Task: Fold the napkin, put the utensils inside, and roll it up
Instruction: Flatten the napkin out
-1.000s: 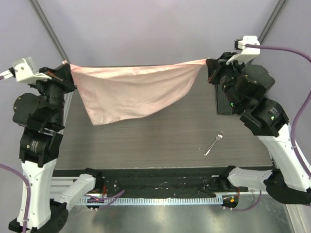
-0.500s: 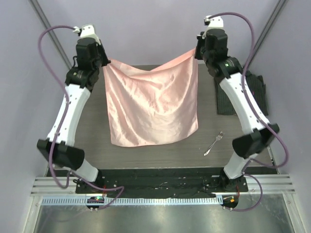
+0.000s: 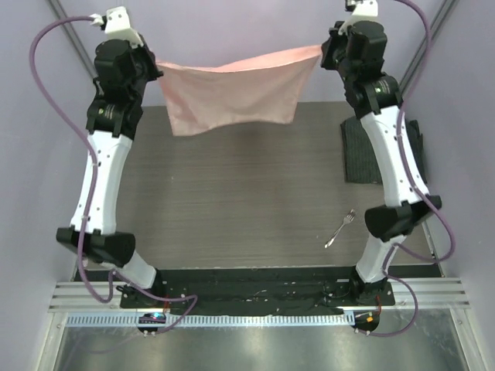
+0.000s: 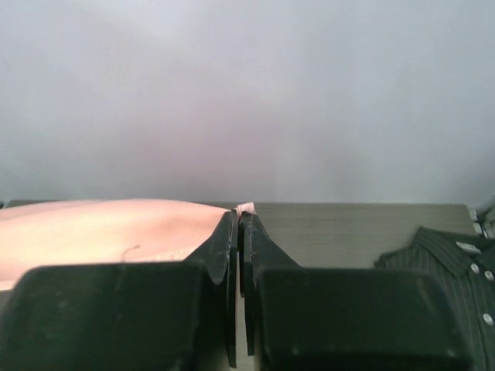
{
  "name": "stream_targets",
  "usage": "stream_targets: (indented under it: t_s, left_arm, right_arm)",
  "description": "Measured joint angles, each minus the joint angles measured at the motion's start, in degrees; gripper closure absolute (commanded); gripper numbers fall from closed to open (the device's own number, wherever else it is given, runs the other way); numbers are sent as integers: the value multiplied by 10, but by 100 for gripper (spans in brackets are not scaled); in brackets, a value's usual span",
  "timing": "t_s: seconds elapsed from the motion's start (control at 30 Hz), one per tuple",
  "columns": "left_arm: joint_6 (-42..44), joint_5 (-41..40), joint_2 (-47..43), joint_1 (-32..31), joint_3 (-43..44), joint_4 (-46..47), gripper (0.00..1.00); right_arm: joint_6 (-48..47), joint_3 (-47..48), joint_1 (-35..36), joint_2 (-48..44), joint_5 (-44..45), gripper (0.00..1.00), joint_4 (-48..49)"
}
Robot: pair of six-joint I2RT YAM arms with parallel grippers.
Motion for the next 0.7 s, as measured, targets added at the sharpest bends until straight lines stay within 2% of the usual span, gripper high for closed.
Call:
stream_targets:
  t_s: [0.27, 0.37, 0.47, 0.53, 0.57, 0.6, 0.67, 0.7]
  left_arm:
    - [-51, 31, -243, 0, -332, 57, 100]
    - [-78, 50, -307, 0, -455, 66, 100]
    - [-99, 66, -348, 0, -558, 57, 100]
    - [-117, 78, -365, -2, -612, 33, 88]
    - [-125, 85, -373, -3, -635, 24, 77]
    - [-137, 93, -385, -4, -663, 10, 48]
    - [-152, 96, -409, -3, -707, -18, 16]
    - [-162, 97, -421, -2, -725, -37, 8]
  right_arm:
    - [34, -357, 2, -263, -17, 99, 55]
    - [61, -508, 2, -324, -9, 99, 63]
    - [89, -647, 3, -345, 5, 99, 64]
    - [113, -743, 4, -345, 7, 99, 54]
    - [119, -763, 6, -345, 6, 99, 47]
    - [126, -788, 7, -345, 5, 91, 43]
    - [139, -833, 7, -346, 9, 69, 26]
    - [144, -843, 6, -346, 10, 54, 22]
